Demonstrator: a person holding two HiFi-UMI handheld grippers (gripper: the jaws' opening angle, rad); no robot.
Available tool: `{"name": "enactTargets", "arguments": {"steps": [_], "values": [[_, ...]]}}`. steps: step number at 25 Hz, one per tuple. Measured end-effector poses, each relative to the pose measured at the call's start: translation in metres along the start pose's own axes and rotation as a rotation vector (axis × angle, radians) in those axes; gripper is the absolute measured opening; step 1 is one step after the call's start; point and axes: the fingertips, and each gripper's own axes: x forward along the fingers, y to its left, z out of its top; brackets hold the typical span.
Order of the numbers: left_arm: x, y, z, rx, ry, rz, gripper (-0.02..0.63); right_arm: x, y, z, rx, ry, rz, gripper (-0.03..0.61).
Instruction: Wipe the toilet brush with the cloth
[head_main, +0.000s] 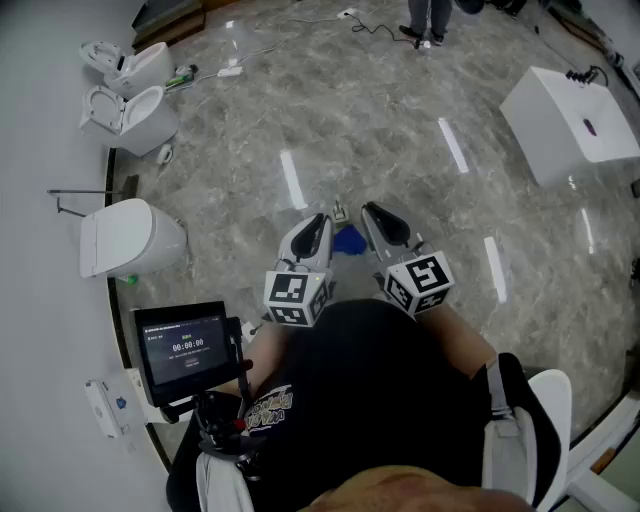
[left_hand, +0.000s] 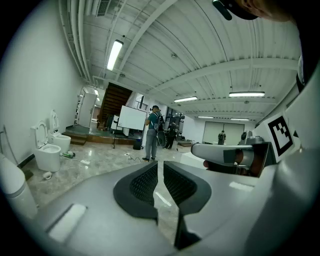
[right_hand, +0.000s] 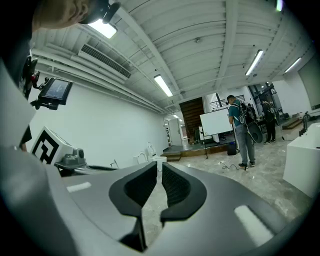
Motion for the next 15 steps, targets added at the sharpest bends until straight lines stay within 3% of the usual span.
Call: {"name": "enactTargets", "arguments": {"steps": [15], "values": [[0.0017, 0.0014, 0.0016, -0.003, -0.002, -0.004, 0.037, 0.0017, -0.0025, 0.0036, 0.003, -0.012, -0.008, 0.029]]}}
